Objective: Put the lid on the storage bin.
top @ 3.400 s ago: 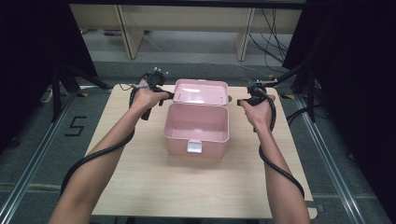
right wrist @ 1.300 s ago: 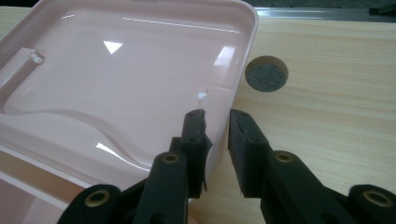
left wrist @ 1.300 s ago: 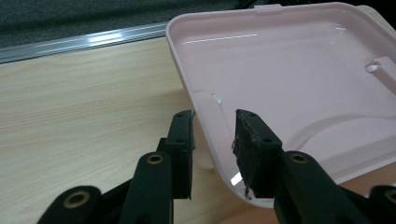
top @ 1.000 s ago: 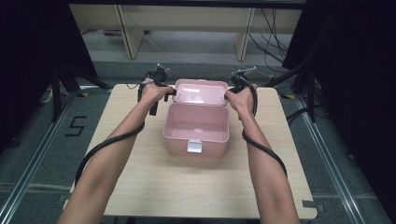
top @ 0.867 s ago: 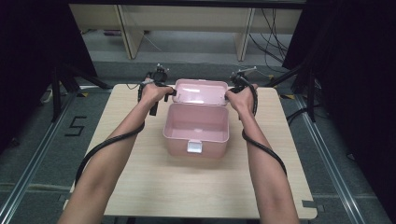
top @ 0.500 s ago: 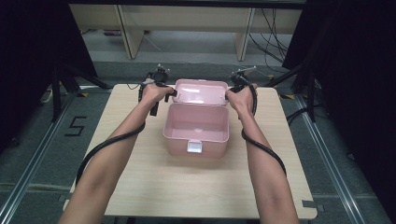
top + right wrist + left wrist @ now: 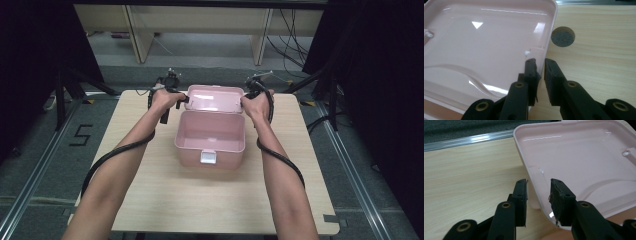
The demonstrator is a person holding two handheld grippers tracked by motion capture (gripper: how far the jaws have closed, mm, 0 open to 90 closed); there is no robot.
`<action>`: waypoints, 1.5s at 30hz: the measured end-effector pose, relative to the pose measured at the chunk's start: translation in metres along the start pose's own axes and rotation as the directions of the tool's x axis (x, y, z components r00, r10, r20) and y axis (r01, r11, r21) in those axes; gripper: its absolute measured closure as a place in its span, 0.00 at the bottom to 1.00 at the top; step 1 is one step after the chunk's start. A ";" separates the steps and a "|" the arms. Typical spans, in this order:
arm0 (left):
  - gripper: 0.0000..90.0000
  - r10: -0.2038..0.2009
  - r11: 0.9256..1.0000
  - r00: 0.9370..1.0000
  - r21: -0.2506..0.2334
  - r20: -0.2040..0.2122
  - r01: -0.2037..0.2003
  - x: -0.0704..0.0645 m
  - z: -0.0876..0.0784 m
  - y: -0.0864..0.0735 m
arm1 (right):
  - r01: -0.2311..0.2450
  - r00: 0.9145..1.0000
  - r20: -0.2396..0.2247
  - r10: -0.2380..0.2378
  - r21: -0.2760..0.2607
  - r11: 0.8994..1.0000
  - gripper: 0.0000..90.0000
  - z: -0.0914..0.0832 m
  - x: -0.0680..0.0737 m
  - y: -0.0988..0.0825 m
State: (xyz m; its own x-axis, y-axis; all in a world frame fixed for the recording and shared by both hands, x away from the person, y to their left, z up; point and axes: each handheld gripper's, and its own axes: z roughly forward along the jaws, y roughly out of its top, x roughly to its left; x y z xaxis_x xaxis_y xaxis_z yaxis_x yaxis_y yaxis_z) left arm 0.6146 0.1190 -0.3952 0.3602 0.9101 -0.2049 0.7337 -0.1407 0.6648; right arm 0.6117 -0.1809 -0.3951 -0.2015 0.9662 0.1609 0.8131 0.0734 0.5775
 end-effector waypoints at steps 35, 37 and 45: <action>0.69 -0.080 0.996 0.996 0.043 -0.043 0.081 0.007 0.006 -0.005 | -0.130 0.991 -0.004 0.130 -0.045 0.990 0.99 -0.001 0.014 -0.003; 0.70 -0.092 0.995 0.995 0.040 -0.035 0.093 0.008 0.007 -0.006 | -0.128 0.992 -0.005 0.127 -0.046 0.991 0.99 -0.001 0.014 -0.003; 0.77 -0.110 0.992 0.993 0.057 -0.043 0.112 0.005 0.009 -0.002 | -0.156 0.988 -0.009 0.155 -0.048 0.987 0.99 -0.001 0.016 -0.004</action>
State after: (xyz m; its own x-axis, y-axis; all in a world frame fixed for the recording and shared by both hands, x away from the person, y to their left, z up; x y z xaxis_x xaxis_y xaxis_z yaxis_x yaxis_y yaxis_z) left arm 0.6199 0.1207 -0.4041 0.2520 0.9360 -0.2456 0.8011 -0.0594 0.5956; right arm 0.6050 -0.1664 -0.3943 -0.0779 0.9635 0.2561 0.8072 -0.0899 0.5834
